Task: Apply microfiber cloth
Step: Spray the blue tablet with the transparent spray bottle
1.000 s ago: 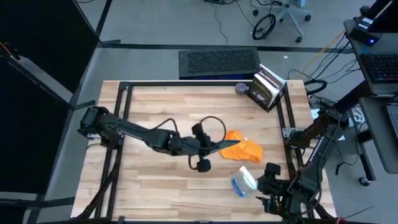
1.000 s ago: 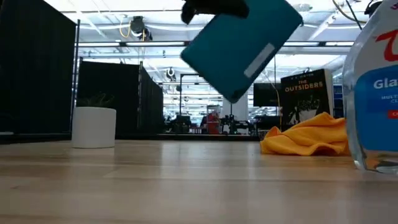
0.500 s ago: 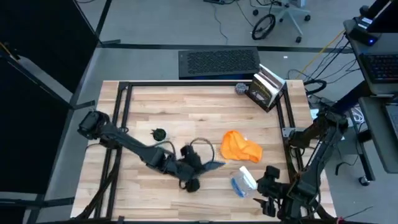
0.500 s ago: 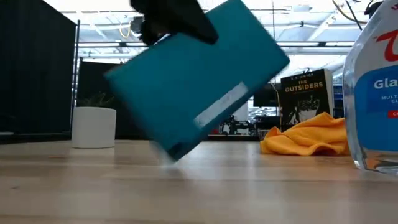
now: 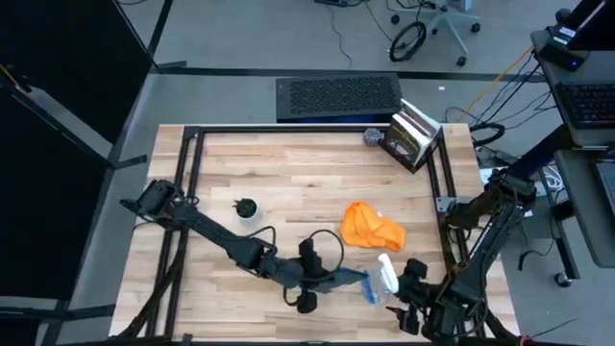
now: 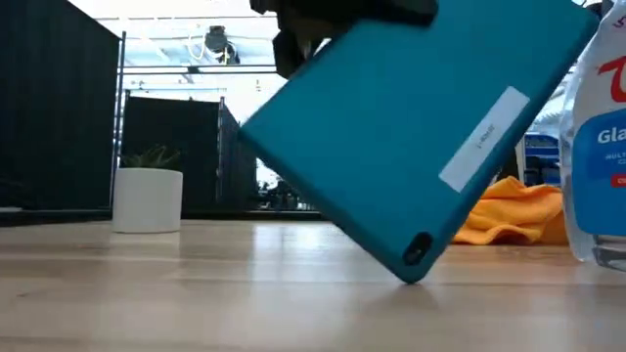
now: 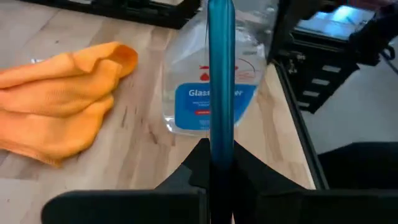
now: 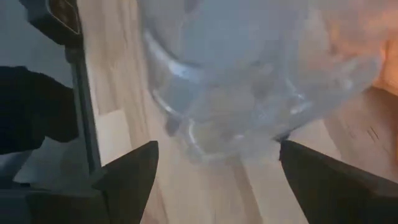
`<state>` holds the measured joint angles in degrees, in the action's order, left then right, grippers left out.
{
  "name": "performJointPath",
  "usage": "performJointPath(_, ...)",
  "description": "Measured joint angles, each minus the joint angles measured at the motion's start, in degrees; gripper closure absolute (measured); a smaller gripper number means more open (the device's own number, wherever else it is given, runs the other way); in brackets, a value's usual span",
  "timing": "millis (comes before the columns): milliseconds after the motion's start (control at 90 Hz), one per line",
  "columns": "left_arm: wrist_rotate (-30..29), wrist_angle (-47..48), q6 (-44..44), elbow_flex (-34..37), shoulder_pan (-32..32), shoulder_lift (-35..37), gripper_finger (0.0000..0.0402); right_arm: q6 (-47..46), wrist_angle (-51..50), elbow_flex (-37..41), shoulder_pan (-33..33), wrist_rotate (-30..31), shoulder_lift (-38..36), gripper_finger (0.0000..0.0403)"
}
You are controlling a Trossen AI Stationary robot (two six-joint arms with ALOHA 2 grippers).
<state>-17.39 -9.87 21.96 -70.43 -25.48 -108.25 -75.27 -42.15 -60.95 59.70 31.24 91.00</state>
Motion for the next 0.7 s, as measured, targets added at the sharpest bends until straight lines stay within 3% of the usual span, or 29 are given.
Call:
performJointPath(222, 0.07, 0.08, -1.36, -0.02, 0.71, 0.0, 0.0393, 0.93, 0.25, -0.06, -0.15, 0.42, 0.0, 0.0085)
performJointPath(489, 0.97, 2.36, -1.5, -0.02, -0.69, 1.43, 0.0393, 0.84, -8.74, -3.9, 0.37, -1.83, -2.79, 0.0085)
performJointPath(700, 0.61, 3.81, -1.57, 0.04, -1.19, 4.89, 0.0393, 7.87, -7.81, -4.48, -0.11, -4.55, -3.02, 0.0085)
